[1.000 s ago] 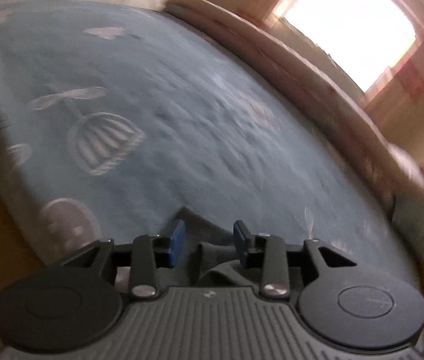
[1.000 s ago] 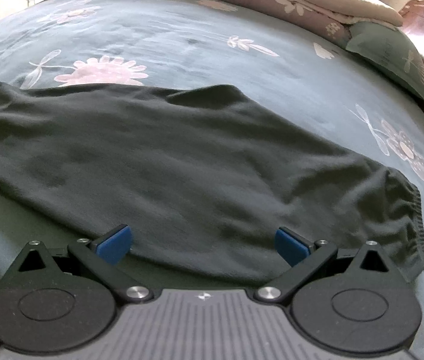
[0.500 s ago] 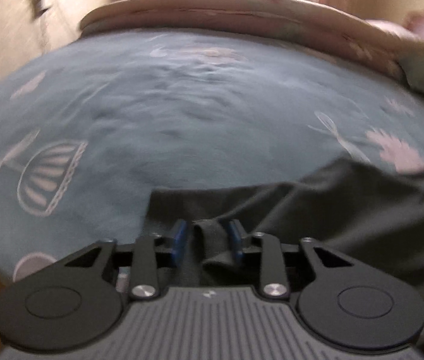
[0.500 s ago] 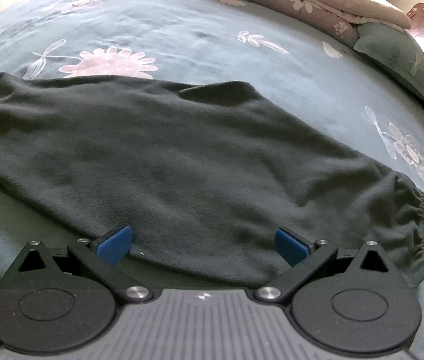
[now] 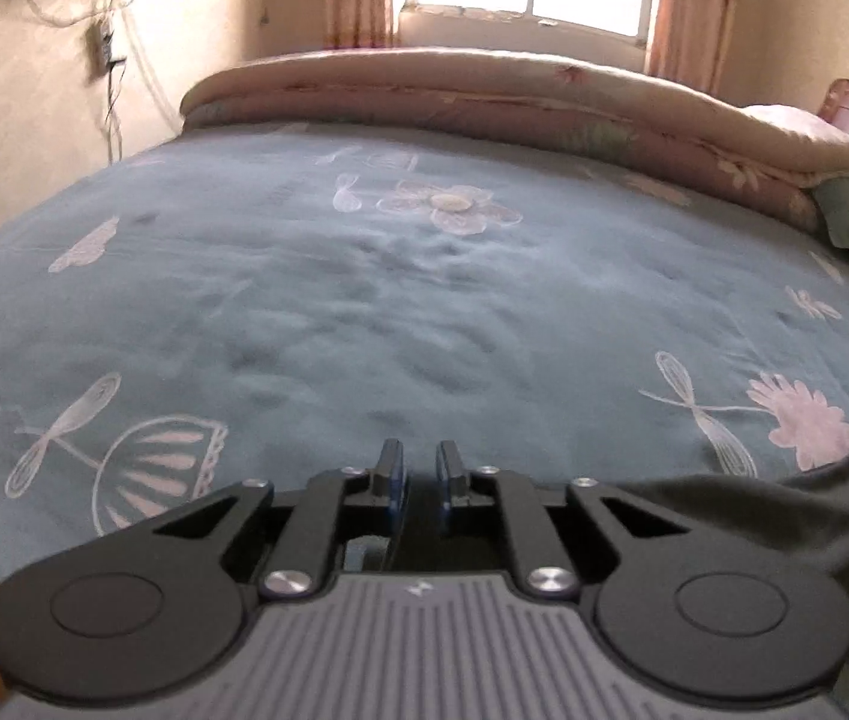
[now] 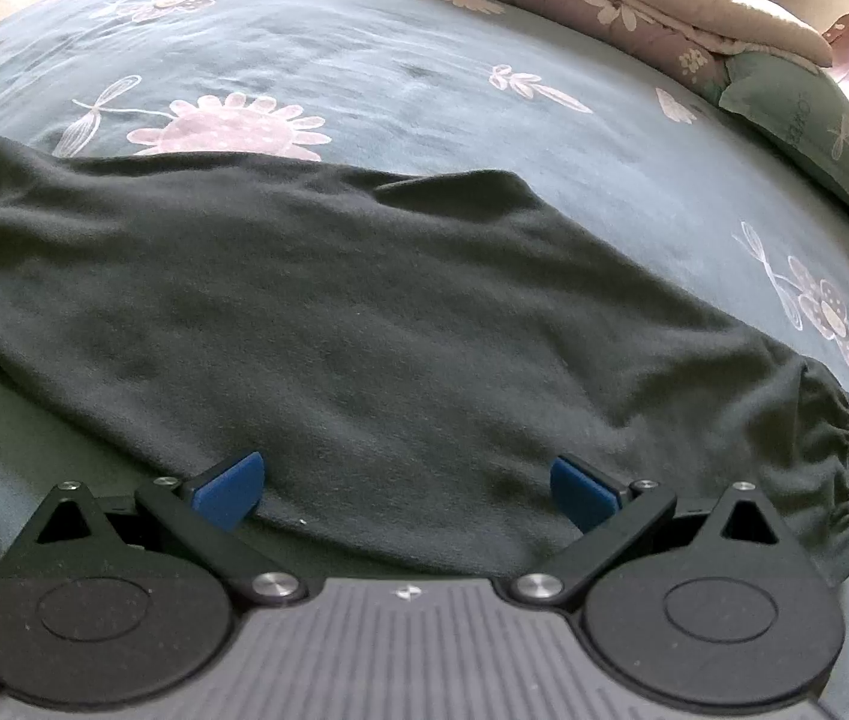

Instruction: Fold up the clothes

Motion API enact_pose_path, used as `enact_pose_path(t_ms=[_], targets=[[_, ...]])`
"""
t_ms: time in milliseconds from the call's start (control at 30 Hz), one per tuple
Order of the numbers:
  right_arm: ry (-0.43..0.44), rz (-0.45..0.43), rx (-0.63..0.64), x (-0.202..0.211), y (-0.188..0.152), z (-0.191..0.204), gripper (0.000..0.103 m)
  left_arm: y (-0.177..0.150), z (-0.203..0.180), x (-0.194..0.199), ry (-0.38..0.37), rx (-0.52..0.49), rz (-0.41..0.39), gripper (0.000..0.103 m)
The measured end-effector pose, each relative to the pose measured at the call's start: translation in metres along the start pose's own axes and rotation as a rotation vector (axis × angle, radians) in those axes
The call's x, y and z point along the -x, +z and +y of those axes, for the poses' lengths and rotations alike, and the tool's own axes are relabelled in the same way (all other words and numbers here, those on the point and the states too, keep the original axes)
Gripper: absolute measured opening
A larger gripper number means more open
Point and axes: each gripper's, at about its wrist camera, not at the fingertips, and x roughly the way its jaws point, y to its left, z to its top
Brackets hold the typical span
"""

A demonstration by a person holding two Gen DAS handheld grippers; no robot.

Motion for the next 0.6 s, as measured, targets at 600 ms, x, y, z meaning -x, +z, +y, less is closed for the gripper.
enact_pose_path(t_ms=[600], targets=[[0.004, -0.005, 0.002, 0.003, -0.002, 0.001, 0.103, -0.084, 0.08, -0.012, -0.266, 0.877, 0.2, 0.043]])
